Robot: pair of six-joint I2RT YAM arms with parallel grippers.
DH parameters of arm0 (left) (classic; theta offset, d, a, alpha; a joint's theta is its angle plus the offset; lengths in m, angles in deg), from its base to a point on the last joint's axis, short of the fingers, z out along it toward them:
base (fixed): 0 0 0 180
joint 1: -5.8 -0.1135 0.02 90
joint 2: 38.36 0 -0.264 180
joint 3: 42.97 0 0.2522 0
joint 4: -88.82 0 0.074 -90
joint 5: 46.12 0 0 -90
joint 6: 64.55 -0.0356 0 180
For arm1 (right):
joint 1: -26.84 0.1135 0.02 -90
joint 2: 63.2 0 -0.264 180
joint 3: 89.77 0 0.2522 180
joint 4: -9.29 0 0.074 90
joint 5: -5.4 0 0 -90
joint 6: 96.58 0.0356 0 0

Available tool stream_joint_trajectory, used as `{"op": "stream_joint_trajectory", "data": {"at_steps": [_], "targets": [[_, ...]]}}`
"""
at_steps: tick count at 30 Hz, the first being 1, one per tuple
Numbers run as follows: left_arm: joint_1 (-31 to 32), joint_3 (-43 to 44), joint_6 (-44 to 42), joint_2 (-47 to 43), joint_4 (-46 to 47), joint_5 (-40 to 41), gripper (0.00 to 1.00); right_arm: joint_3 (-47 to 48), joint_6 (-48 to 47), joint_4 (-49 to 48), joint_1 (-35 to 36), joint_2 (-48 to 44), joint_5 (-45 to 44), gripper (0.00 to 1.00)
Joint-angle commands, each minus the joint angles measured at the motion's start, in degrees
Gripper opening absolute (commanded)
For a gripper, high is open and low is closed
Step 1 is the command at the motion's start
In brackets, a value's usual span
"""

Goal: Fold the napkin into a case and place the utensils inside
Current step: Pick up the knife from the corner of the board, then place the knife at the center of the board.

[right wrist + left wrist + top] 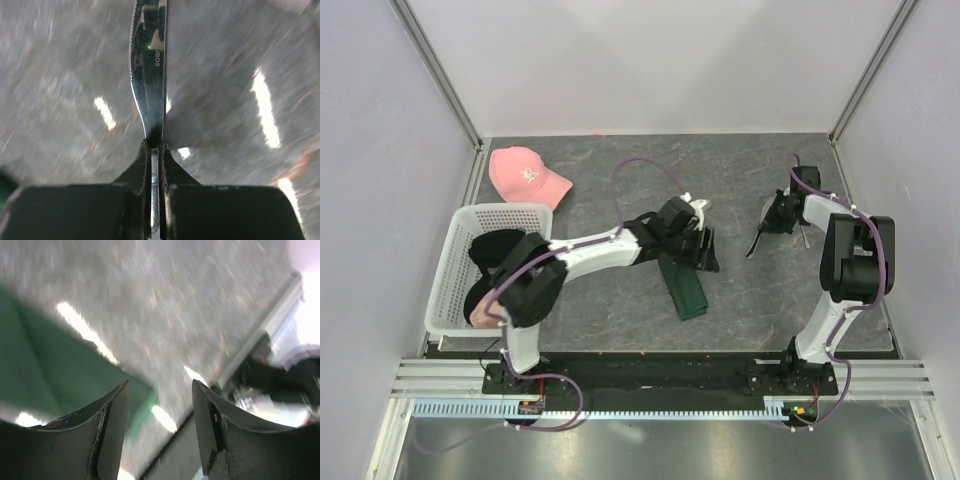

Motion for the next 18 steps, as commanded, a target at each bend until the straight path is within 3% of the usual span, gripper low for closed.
{"op": "stream_joint_trajectory", "data": {"at_steps": [1,9,18], "targets": [[2.1,12.3,-3.7,11.1,4.3,6.2,0.60,-7.2,6.8,2.4,1.6,-3.4,11.8,0.00],[3.3,31.5,-7.9,25.2,-6.3,14.2,0.64,-14.2,10.4,-1.5,0.1,-7.9,18.8,0.00],[3.6,35.2,-8.9,32.0,-9.6,16.7,0.64,-17.8,12.9,-5.2,-1.8,-7.9,23.8,0.00]]}}
